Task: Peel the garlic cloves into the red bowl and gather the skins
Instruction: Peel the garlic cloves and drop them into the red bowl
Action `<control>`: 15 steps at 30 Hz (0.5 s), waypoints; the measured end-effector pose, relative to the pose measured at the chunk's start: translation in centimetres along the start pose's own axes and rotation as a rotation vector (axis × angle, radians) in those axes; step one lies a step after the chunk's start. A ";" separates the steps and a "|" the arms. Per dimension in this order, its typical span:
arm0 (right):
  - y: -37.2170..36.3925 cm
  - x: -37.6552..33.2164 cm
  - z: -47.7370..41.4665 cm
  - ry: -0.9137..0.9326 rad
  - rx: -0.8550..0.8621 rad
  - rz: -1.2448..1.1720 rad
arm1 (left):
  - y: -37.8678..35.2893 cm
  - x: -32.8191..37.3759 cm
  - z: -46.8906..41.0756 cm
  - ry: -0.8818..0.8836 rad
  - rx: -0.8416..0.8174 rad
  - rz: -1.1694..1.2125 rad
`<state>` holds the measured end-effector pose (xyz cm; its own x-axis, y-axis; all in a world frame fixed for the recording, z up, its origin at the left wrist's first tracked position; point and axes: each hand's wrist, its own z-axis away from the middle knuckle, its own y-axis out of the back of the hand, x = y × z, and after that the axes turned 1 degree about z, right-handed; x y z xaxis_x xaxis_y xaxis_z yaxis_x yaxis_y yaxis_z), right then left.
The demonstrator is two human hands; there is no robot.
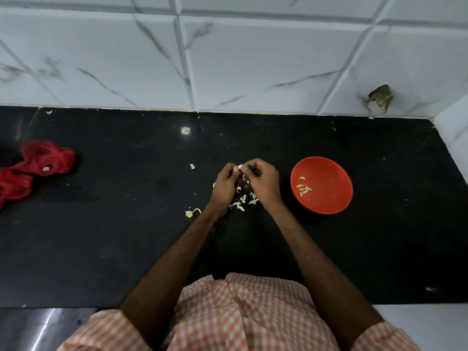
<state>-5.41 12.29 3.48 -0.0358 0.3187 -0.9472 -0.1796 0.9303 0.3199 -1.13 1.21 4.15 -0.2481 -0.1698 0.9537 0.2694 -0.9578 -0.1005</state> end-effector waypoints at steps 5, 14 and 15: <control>0.3 -0.2 -0.2 -0.030 -0.075 0.031 | 0.1 0.3 -0.4 0.027 0.044 0.019; 1.0 -0.9 -0.1 0.250 -0.046 0.562 | 0.6 0.6 -0.3 0.186 -0.067 0.075; 1.0 -1.1 -0.1 0.244 -0.046 0.598 | 0.6 0.6 -0.3 0.179 -0.074 0.072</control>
<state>-5.71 12.88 4.85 -0.3643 0.7239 -0.5859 -0.1009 0.5947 0.7976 -1.41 0.49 4.55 -0.3935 -0.2708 0.8785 0.2247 -0.9550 -0.1937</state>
